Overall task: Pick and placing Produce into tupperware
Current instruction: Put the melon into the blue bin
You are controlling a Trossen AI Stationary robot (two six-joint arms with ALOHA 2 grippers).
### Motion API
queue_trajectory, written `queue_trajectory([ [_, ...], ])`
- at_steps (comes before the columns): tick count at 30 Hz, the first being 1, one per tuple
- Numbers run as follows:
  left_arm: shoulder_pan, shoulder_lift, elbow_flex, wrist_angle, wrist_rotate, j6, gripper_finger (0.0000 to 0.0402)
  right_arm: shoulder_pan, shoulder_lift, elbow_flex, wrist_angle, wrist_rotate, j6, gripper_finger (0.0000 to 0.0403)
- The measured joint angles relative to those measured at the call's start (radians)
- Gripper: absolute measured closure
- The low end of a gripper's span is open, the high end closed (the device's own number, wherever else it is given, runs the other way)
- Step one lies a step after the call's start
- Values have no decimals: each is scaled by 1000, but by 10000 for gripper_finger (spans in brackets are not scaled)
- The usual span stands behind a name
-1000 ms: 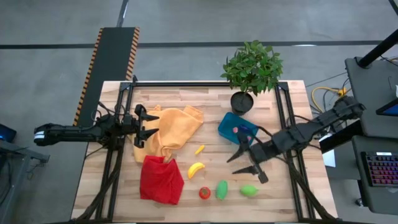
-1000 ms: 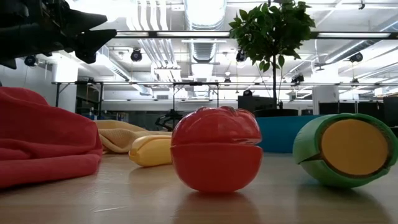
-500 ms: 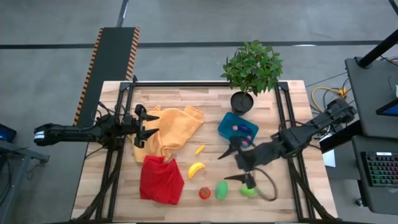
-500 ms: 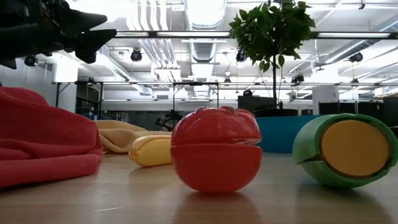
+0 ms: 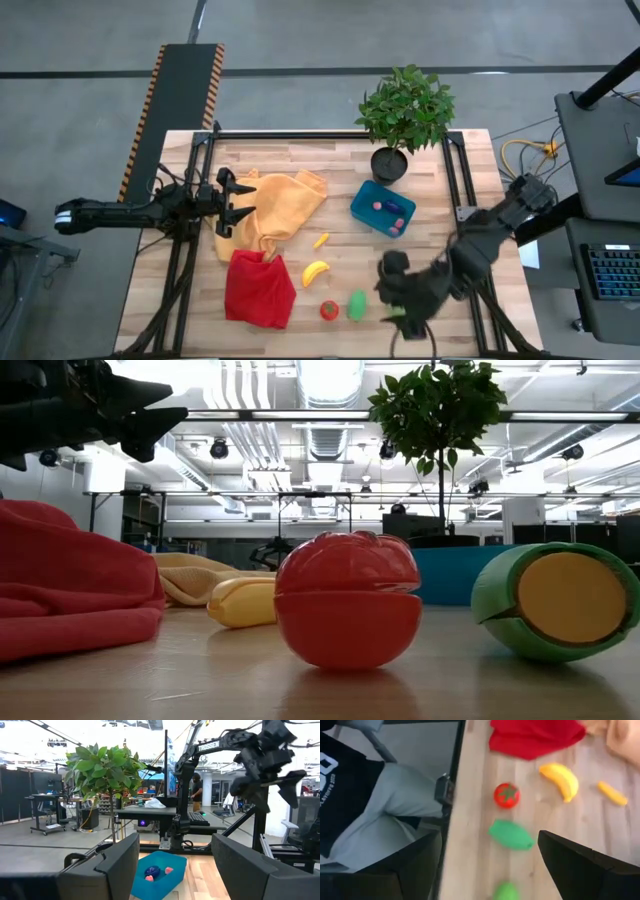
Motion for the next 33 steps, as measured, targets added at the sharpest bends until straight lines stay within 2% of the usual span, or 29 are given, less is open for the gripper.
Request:
queue_trajectory([
  [6,0,0,0,0,0,-1,167,162,34,-33,-82,148,234,79],
  [11,0,0,0,-1,1,-1,167,302,78,-93,-135,401,445,79],
  [13,0,0,0,-1,1,-1,167,332,100,-124,-134,438,508,79],
  [19,0,0,0,1,0,1,167,311,138,-229,-99,356,626,79],
  [28,0,0,0,10,-1,2,167,241,135,-309,-30,263,534,79],
  [33,0,0,0,9,0,2,167,193,134,-347,3,162,502,79],
])
